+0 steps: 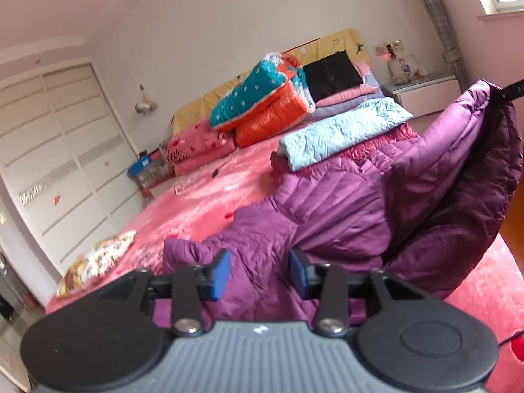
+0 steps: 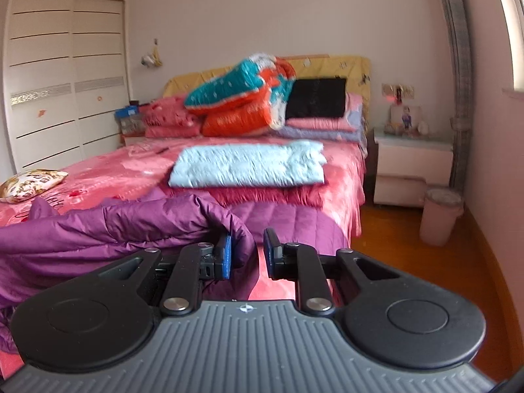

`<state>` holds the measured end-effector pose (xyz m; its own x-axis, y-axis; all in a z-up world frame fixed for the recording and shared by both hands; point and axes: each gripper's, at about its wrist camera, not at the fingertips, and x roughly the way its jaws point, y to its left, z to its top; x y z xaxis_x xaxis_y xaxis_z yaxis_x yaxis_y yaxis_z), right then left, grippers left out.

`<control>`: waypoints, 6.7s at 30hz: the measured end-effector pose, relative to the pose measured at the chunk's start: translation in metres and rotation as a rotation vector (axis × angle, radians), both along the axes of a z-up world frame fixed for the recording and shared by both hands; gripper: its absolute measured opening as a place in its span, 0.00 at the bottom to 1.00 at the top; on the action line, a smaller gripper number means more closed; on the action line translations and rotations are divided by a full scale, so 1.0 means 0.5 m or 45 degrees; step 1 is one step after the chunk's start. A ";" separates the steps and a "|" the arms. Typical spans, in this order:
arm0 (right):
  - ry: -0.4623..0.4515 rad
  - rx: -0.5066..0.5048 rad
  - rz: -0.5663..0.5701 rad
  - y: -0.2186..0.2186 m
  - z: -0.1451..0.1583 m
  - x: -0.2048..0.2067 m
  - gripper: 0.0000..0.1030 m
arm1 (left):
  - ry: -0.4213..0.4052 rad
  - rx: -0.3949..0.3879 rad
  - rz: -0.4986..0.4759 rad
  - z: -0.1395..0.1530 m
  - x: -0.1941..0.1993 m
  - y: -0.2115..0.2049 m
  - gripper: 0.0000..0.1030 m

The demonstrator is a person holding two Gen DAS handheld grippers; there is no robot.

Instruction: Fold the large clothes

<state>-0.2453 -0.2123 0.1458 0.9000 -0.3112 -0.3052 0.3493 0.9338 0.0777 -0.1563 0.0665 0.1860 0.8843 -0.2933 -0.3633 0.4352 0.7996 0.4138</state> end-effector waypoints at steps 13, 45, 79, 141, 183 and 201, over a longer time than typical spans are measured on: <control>0.035 0.137 -0.076 -0.042 -0.043 0.026 0.22 | 0.243 -0.052 -0.061 -0.055 -0.062 0.008 0.69; 0.122 0.244 -0.018 -0.045 -0.078 0.042 0.23 | 0.424 -0.200 0.242 -0.089 0.029 0.069 0.07; 0.189 0.039 -0.110 -0.034 -0.029 -0.131 0.98 | 0.402 -0.154 -0.057 0.011 -0.097 0.118 0.61; 0.024 0.196 0.108 -0.034 -0.162 0.402 1.00 | 0.109 -0.327 0.304 -0.137 0.398 -0.159 0.82; -0.089 0.587 -0.067 -0.235 -0.227 0.469 1.00 | 0.271 -0.228 0.429 -0.287 0.468 -0.209 0.99; -0.688 2.003 -0.636 -0.590 -0.569 0.277 1.00 | 0.313 -0.261 -0.028 -0.179 0.240 -0.501 0.99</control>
